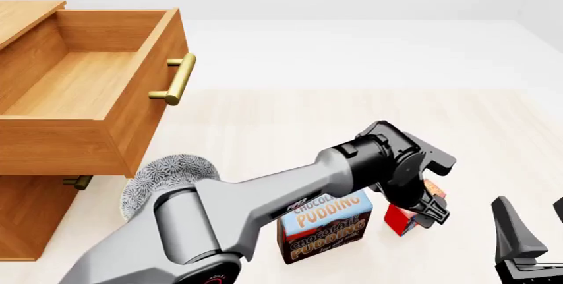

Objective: Put the butter at the back in the top drawer of the cabinet and close it.

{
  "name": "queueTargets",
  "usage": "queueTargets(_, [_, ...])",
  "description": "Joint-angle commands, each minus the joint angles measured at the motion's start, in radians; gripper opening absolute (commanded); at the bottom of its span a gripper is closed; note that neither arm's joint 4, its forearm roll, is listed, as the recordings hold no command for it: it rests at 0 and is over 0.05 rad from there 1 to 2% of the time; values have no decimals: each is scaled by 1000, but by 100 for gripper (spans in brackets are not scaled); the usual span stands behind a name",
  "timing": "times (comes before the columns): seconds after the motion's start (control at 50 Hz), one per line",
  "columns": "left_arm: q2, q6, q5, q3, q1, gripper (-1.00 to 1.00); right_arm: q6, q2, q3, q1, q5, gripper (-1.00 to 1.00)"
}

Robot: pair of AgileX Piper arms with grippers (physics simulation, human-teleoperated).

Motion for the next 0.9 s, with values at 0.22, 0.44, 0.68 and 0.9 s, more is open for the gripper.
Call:
queueTargets(0.22, [15, -7, -8, -12, -8, 100, 0, 0, 0, 0, 0, 100])
queueTargets(0.44, [21, -9, -16, -6, -6, 100, 0, 0, 0, 0, 0, 100])
queueTargets(0.68, [36, -10, -14, -20, -2, 100, 0, 0, 0, 0, 0, 100])
queueTargets(0.9, [53, -10, -7, -36, 1, 100, 0, 0, 0, 0, 0, 100])
